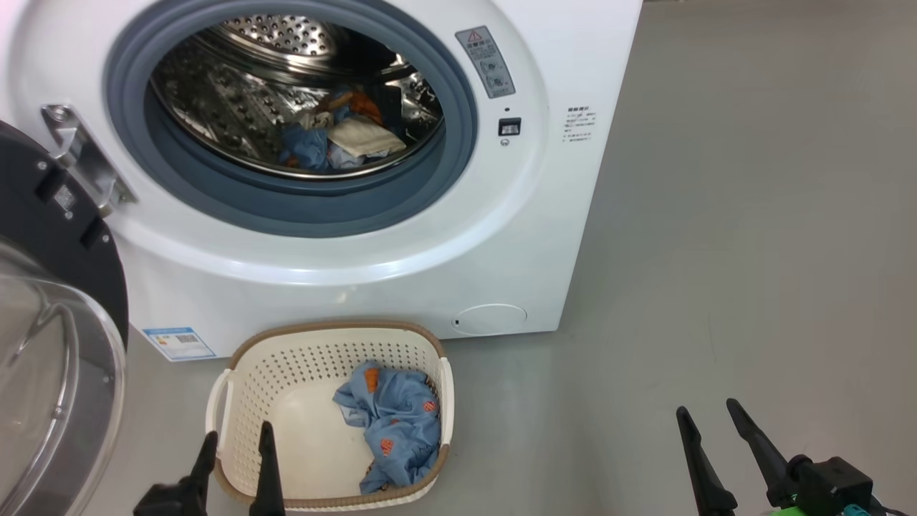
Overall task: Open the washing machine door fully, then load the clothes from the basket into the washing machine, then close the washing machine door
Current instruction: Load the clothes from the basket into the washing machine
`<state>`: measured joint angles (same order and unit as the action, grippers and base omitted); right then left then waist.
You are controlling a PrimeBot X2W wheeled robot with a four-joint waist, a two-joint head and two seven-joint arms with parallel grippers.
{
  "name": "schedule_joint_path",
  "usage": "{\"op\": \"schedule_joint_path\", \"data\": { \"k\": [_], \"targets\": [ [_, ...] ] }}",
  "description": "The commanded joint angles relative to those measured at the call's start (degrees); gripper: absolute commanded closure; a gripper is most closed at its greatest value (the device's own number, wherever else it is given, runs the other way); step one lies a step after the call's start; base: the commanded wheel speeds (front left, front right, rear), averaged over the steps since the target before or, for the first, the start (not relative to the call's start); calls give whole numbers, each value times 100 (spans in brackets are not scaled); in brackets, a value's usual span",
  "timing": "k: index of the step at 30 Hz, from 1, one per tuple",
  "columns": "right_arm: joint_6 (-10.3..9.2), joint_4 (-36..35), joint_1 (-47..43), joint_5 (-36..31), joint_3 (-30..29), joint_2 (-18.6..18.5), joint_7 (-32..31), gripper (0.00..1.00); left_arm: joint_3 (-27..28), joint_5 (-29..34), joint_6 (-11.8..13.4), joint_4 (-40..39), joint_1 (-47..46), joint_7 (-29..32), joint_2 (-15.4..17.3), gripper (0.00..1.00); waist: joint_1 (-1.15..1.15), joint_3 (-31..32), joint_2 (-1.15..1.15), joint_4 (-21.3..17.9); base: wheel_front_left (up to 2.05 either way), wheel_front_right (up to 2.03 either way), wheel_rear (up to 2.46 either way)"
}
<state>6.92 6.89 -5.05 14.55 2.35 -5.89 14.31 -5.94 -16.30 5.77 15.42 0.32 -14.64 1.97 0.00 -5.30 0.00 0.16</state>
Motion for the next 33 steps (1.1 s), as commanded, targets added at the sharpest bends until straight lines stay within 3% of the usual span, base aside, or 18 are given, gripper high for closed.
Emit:
{"op": "schedule_joint_path", "data": {
  "k": [1, 13, 33],
  "targets": [
    [57, -167, -46, -60, 104, -50, 69, 0, 146, 58, -4, -221, 7, -36, 91, 0, 0, 62, 0, 34, 0, 0, 0],
    [57, -354, -351, -317, -219, -3, 69, 0, -116, 36, 39, -648, 808, -36, 91, 0, 0, 286, 0, 32, 0, 0, 0],
    [57, -407, -288, -280, -142, 54, 69, 0, -73, -45, 79, -795, 689, -36, 91, 0, 0, -1, 0, -122, 0, 0, 0]
  ]
}}
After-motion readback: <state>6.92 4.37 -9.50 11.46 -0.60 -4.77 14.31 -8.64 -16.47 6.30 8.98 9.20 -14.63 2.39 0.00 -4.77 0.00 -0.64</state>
